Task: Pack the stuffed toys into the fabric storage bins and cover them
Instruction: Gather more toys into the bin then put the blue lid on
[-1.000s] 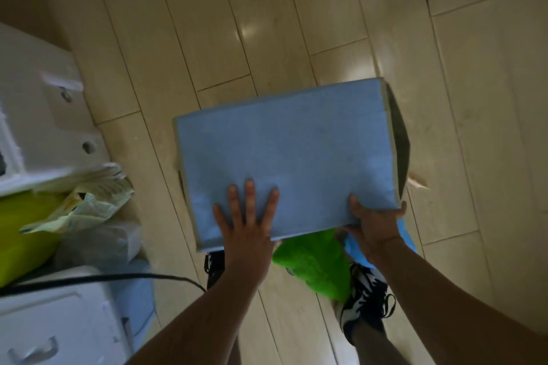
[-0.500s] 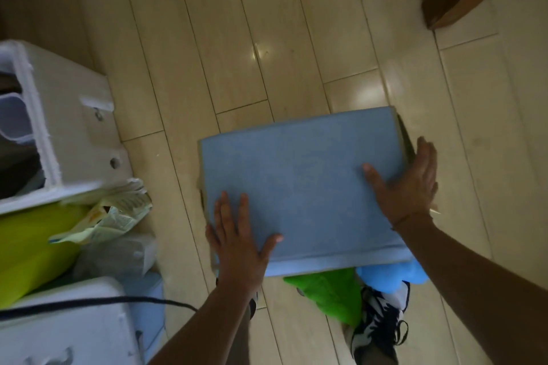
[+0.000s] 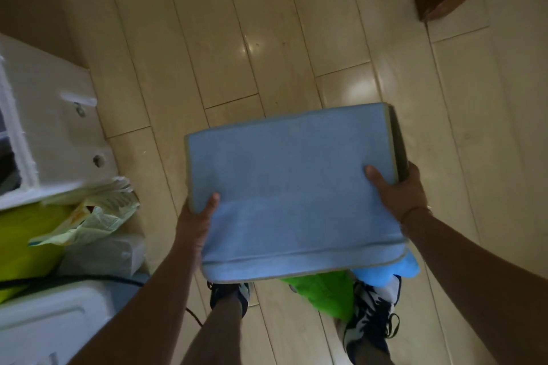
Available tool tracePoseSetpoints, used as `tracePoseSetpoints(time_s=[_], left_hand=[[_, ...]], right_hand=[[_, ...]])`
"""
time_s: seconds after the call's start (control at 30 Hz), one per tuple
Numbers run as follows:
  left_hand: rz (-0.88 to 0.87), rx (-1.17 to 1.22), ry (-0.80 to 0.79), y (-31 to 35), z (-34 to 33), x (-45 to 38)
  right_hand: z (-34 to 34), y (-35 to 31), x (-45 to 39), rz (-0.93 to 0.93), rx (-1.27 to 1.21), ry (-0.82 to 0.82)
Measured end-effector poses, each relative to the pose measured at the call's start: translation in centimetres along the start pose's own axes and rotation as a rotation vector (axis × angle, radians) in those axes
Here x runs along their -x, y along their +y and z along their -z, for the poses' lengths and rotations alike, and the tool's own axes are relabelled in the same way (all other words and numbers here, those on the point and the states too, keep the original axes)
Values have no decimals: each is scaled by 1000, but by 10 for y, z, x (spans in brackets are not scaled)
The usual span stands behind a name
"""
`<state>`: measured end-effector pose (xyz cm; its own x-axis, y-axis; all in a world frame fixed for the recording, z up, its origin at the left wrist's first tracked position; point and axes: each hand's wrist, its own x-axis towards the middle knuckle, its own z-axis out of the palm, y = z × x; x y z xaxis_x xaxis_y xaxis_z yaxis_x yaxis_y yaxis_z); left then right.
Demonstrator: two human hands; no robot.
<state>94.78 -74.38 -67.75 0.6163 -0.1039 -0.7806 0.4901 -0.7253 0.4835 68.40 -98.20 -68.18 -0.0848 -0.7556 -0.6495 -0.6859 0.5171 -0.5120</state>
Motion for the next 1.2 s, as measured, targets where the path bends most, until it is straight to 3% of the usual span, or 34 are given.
tracePoseSetpoints(time_s=[0.4, 0.63, 0.73, 1.0, 1.2], left_hand=[[-21, -2, -85, 37, -48, 26], [-120, -84, -309, 78, -126, 46], [-270, -209, -381, 86, -170, 66], [-615, -585, -318, 62, -264, 112], [-678, -641, -171, 58, -269, 118]], right_hand=[[41, 15, -12, -23, -119, -50], [122, 53, -19, -75, -351, 29], [162, 83, -29, -89, -411, 58], [217, 168, -13, -137, -346, 181], [200, 188, -6, -178, -256, 253]])
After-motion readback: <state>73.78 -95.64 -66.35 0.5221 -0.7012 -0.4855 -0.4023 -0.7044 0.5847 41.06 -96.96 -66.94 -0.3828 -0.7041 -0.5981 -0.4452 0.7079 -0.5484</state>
